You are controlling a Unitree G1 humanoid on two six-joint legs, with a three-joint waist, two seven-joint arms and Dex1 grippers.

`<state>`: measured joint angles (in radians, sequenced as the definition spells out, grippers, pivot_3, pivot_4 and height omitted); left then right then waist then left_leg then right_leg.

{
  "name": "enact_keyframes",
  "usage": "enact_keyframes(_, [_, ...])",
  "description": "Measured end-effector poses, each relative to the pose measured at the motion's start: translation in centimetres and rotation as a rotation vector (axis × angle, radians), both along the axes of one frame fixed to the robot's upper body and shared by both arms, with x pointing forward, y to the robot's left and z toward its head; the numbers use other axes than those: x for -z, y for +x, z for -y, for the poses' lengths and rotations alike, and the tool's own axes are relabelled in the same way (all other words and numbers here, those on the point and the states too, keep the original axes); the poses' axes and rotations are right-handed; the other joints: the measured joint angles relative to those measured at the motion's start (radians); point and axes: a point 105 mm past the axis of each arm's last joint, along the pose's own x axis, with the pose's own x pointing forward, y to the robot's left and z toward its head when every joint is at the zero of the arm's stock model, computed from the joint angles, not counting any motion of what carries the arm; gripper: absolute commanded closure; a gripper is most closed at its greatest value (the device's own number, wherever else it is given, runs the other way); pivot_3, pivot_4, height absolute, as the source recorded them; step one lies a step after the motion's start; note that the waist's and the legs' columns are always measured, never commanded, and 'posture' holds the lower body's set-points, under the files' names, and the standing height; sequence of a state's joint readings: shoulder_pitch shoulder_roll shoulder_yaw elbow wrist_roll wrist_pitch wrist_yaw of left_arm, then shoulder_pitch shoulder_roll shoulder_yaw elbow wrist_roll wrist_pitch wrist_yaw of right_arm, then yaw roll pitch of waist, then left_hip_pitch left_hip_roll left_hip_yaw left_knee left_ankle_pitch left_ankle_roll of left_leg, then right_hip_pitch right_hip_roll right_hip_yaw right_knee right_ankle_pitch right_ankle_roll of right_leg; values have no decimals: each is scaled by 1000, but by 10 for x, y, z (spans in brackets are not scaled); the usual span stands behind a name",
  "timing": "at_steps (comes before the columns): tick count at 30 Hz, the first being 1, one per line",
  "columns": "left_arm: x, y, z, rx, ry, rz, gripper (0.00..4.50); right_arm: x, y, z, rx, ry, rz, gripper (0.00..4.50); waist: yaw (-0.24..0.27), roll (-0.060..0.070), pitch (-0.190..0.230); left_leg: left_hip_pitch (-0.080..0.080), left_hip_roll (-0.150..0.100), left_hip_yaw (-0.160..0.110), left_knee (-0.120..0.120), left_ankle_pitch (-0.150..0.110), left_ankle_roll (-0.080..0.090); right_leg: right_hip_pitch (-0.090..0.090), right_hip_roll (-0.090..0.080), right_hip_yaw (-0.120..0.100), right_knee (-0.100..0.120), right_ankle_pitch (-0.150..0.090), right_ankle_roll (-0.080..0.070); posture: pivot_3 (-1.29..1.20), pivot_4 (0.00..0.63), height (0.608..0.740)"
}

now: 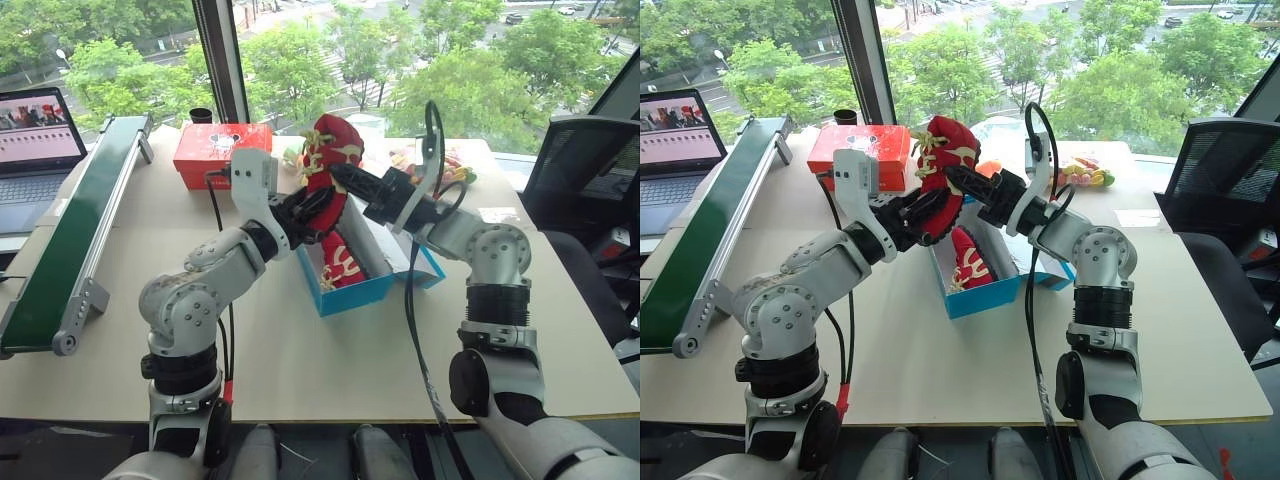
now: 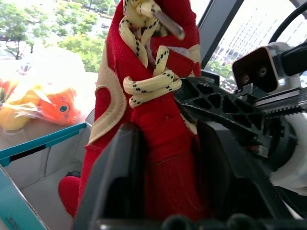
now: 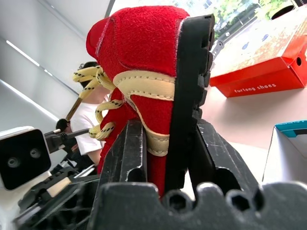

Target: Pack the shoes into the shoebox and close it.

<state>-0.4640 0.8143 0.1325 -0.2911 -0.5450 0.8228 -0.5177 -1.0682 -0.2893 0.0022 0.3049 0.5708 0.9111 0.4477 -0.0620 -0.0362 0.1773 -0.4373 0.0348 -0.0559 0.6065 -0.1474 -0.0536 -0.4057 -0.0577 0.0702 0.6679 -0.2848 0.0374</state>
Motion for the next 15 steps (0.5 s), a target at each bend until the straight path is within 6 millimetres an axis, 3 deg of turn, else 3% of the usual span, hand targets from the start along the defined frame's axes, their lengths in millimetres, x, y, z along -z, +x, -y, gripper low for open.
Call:
enact_keyframes(4, [17,-6,-10,4,73,-26,67,53,4,1,-6,-117,-99,3744,13,0,1,-1,0,0,1,0,0,0,0,0,-1,0,0,0,150,739])
enact_keyframes(6, [23,-9,-9,15,75,-42,67,65,7,3,2,-129,-132,3744,19,0,2,-2,0,0,1,0,0,-1,0,-1,-1,0,0,0,150,739])
enact_keyframes(15, [24,-18,5,31,39,-11,67,66,16,10,6,-138,-130,3744,17,0,2,-2,0,0,2,0,0,-1,0,-1,0,0,0,0,150,739])
